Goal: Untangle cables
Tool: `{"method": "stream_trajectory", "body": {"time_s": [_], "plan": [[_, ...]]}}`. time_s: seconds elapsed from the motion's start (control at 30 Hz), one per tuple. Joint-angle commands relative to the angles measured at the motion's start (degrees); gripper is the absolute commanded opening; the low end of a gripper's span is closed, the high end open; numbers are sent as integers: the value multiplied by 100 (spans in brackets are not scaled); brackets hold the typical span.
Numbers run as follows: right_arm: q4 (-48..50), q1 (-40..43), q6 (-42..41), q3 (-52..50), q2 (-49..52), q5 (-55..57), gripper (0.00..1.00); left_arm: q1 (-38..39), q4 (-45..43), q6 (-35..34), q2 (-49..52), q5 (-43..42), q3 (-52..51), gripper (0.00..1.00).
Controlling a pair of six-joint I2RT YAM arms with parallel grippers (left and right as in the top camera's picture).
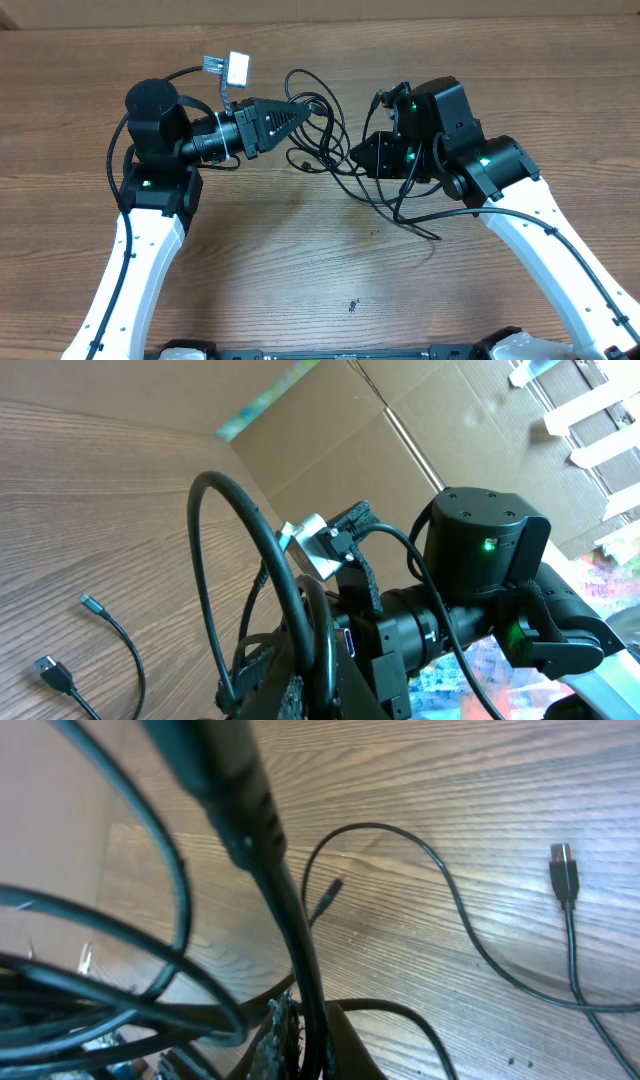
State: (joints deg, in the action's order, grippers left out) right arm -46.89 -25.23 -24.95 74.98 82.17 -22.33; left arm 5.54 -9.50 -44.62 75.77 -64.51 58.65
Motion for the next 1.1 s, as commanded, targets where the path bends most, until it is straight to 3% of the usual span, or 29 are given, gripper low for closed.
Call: {"method": "stream_trajectory", "body": {"time_s": [0.0, 0.37, 0.4, 0.5, 0.53, 0.6, 1.07], "plan": [[-164, 24, -354, -2, -11, 498, 4, -72, -107, 136, -103, -2, 177, 4], [-378, 24, -527, -2, -11, 680, 4, -216, -105, 378, -103, 0, 177, 4], [-358, 24, -527, -2, -13, 684, 12, -216, -105, 396, -103, -4, 175, 4], [-90, 24, -358, -2, -13, 686, 70, -216, -81, 391, -103, -83, 175, 4], [26, 24, -280, -2, -13, 688, 84, -216, -81, 393, -103, -127, 177, 4], [306, 24, -52, -2, -13, 686, 94, -216, -79, 393, -103, -205, 175, 4], [1469, 24, 1727, -2, -13, 826, 94, -234, 68, 417, -103, -210, 175, 4]]}}
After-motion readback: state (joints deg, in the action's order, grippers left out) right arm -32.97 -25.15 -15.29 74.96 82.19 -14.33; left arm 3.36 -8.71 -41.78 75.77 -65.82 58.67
